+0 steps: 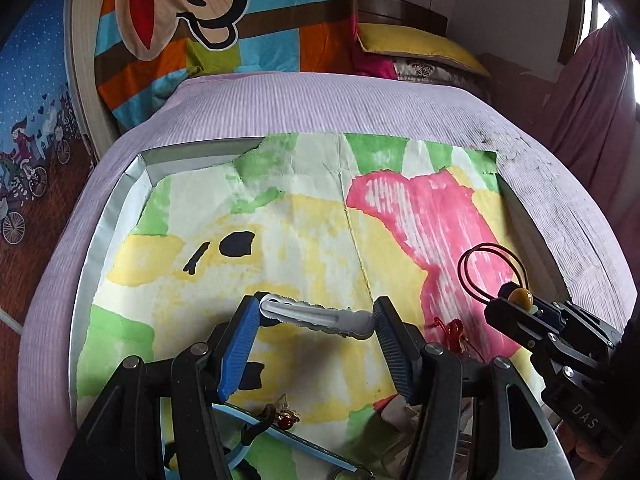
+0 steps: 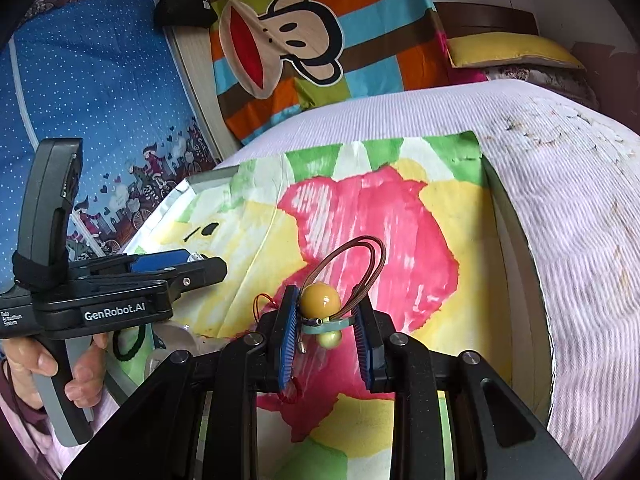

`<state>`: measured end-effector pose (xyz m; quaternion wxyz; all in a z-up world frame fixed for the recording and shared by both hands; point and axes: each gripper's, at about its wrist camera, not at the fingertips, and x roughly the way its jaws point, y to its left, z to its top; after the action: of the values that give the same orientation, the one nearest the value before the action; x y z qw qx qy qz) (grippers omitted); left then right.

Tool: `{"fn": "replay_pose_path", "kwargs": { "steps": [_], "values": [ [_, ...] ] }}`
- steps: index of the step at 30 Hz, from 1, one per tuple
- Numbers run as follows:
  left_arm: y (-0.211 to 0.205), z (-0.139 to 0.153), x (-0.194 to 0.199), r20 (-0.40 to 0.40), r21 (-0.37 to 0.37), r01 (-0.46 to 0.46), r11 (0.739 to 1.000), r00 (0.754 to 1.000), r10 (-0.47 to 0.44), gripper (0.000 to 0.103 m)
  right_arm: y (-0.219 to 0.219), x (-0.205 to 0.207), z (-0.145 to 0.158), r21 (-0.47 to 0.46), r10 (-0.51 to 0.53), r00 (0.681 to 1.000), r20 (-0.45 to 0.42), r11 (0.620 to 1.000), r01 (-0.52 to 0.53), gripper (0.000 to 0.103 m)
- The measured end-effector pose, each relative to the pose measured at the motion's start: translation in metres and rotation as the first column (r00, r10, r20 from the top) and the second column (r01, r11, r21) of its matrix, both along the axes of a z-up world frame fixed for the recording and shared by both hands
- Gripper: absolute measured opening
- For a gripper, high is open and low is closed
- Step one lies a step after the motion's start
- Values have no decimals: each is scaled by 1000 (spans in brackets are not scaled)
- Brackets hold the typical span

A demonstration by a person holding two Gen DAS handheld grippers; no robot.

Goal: Organize jewelry
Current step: 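Carry the bead hair tie and white clip over the tray, then open both tools to drop the hair tie and clip into the tray, then withdraw both open tools from the tray toward the black clip and earring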

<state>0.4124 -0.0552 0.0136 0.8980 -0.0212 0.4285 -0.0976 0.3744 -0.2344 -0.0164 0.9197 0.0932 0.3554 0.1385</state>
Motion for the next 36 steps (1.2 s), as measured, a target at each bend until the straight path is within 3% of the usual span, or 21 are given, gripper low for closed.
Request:
{"fn": "replay_pose_path", "kwargs": {
  "steps": [9,12,15,18,20,23,27,30,36],
  "values": [
    [1,3,-6,23,-6,22,1000,1000,-21,59,-4,2,-10,11,-16,999,-42,1000,16,25],
    [4,4,-8,36,-25,19,999,999,-18,64,-6,0,-9,10,-24,999,-36,1000,25,35],
    [11,7,-13,59,-71,3,997,998,1,64,-8,-5,-6,1,-30,999,-19,1000,30,37],
    [21,13,-21,103,-131,-17,991,994,31,67,-10,-11,0,-8,-38,999,15,999,38,45],
    [27,18,-31,141,-166,-27,986,989,51,76,-12,-19,5,-5,-50,998,49,999,50,51],
    [31,25,-46,195,-167,-52,985,977,85,88,-16,-33,15,-8,-82,991,108,997,83,61],
    [42,30,-66,240,-192,-82,978,962,127,93,-20,-55,30,-15,-122,973,194,992,127,73],
    [45,34,-79,288,-170,-99,980,946,146,100,-21,-72,40,-14,-138,958,251,989,146,87],
    [46,42,-116,391,-117,-99,988,910,138,103,-21,-108,54,-16,-139,925,353,988,155,96]
  ]
}}
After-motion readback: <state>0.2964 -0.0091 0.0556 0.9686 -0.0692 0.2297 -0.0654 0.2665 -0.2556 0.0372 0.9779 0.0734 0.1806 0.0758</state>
